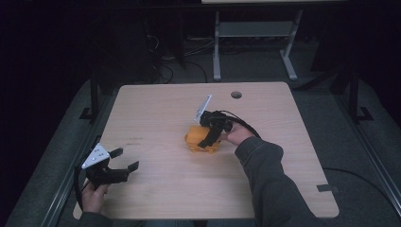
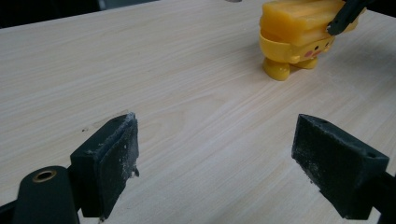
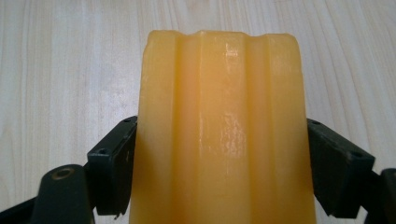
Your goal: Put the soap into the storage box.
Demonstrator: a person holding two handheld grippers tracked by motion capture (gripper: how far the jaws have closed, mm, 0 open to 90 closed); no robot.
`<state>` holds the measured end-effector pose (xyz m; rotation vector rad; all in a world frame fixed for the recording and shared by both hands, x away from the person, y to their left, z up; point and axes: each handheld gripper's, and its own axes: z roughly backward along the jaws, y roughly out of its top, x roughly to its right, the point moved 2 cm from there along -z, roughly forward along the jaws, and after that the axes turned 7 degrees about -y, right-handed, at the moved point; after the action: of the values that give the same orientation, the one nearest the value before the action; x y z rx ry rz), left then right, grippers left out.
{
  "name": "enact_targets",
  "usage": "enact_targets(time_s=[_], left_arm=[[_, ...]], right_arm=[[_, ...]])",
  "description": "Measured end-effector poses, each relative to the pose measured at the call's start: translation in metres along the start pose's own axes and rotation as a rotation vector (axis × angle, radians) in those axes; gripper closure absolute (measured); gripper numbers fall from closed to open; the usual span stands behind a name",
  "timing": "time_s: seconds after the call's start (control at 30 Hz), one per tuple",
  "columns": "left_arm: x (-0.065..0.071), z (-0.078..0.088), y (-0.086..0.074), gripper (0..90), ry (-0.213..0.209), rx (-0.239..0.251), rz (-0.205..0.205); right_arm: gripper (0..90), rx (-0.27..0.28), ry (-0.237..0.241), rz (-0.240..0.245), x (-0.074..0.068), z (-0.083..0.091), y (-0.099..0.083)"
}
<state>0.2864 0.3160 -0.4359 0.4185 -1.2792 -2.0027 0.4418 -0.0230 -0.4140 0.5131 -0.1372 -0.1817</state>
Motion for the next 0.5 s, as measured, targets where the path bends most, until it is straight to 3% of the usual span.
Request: enact_targets(time_s=[0.5], left_arm=[[0.0003,-0.0002,0.0001,14.1,0.000,0.000,0.003]], right_arm=[[19.3,0.000,-0.010,-0.019,-0.0020,0.0032,0.0011]])
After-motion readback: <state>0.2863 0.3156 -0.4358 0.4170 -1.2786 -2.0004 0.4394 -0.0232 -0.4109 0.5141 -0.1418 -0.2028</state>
